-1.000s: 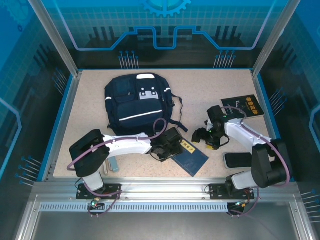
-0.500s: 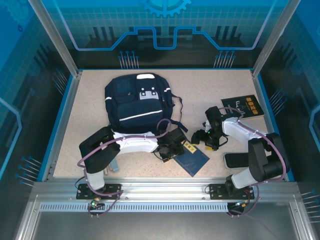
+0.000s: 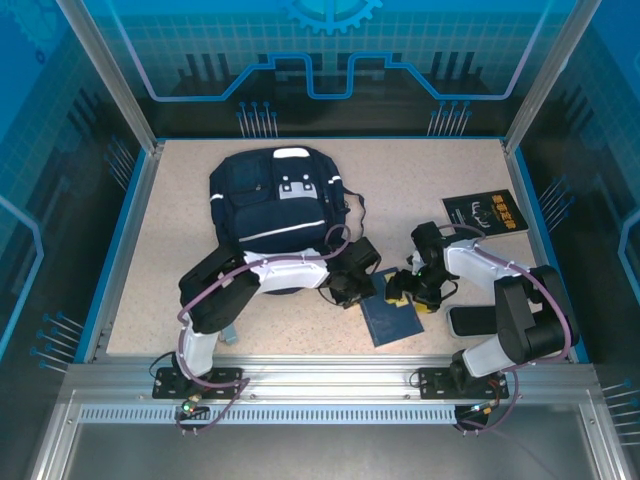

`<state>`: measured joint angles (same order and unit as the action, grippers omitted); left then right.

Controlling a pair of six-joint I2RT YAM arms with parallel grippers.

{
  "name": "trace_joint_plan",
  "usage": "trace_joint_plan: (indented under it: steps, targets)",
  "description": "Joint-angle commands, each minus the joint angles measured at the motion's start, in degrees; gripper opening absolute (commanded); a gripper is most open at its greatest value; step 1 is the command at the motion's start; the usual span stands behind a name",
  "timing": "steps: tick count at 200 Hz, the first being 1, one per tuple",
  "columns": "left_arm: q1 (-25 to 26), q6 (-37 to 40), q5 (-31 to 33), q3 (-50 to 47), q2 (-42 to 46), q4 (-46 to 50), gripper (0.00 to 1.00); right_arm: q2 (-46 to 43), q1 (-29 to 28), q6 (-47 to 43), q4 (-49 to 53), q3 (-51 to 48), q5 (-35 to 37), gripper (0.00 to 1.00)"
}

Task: Pack the student bag
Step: Rotate the book at the bottom-center of the table, then pick up the book from the bottom-center of the table.

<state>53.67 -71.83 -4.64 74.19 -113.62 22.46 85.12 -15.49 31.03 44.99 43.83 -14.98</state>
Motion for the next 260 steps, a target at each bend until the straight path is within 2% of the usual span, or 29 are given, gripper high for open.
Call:
trace_joint_plan:
  steps: [1, 21, 48, 64, 83, 120, 148, 170, 194, 232, 260]
  targets:
    - [-0.7, 4.3, -1.7, 3.9, -2.6, -3.1, 0.39, -1.2, -0.8, -0.8, 0.2, -0.5, -3.4, 0.73]
    - [-1.2, 5.9, -1.6, 3.9, -1.8, -1.7, 0.39, -1.5, -0.8, -1.3, 1.0, 0.5, -1.7, 0.71]
    - [-1.2, 6.5, -2.1, 1.5, 0.5, -1.4, 0.45, -0.8, -2.2, -0.9, 4.3, 3.1, 8.1, 0.69]
    - [-1.0, 6.6, -3.4, 0.1, 1.3, -1.4, 0.47, -0.2, -3.7, 0.2, 4.4, 3.4, 11.1, 0.7]
    - [-0.3, 6.4, -3.6, -1.3, 1.9, -1.8, 0.46, 1.2, -4.0, 0.6, 2.8, 3.0, 9.9, 0.7]
    - [0.0, 5.6, -4.8, -2.0, 0.6, -3.0, 0.38, 2.8, -5.0, 0.5, 1.9, 3.9, 7.6, 0.67]
    - [0.0, 5.4, -5.5, -1.1, -0.6, -3.5, 0.29, 2.0, -6.0, -0.6, 1.4, 5.2, 2.9, 0.62]
    - [0.0, 5.5, -5.8, -0.8, -1.4, -3.6, 0.27, 0.6, -6.5, -1.5, 1.1, 6.2, -1.9, 0.57]
    - [0.0, 5.4, -5.1, -1.1, -1.3, -3.5, 0.26, -2.0, -6.8, -1.6, 3.4, 8.5, -1.5, 0.53]
    - [-0.1, 5.4, -4.7, -1.3, -1.2, -3.4, 0.25, -4.4, -6.8, -1.4, 8.1, 10.2, 3.0, 0.5]
    - [-0.1, 5.4, -4.7, -1.3, -1.1, -3.3, 0.25, -5.2, -6.8, -1.4, 8.4, 10.1, 1.7, 0.47]
